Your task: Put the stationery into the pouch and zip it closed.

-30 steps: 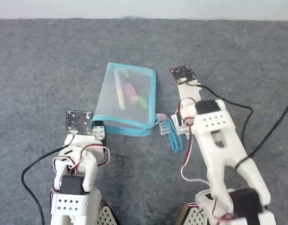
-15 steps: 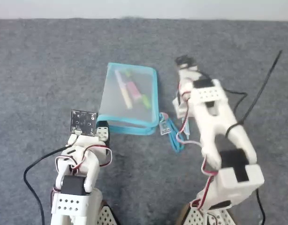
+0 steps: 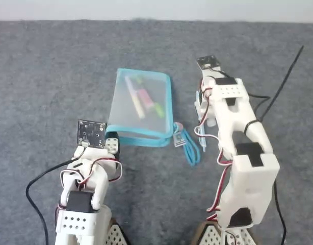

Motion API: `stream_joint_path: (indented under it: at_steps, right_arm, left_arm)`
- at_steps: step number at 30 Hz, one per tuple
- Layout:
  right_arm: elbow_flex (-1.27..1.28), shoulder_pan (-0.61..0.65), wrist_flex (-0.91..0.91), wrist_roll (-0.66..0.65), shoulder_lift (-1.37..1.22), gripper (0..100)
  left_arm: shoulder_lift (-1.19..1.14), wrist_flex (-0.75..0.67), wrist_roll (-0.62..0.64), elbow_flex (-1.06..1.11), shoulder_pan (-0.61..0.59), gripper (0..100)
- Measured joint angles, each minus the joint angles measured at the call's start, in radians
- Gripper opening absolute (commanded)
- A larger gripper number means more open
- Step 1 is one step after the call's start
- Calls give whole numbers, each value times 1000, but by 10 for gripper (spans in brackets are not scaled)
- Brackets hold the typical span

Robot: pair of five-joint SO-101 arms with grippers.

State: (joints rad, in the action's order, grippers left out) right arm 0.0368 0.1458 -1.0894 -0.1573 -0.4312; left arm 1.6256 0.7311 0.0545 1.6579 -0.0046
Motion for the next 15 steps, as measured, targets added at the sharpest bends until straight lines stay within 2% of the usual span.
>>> stream_joint_path:
  at_steps: [2,8,15]
  right_arm:
    - [0,-2,0,0,-14,173]
    - [-21,-49,-35,-2,-37,3]
    - [-21,-107,-120,-2,-38,6]
  left_arm:
    - [0,0,0,0,0,12]
    - [0,0,0,0,0,12]
    - [0,0,0,0,0,12]
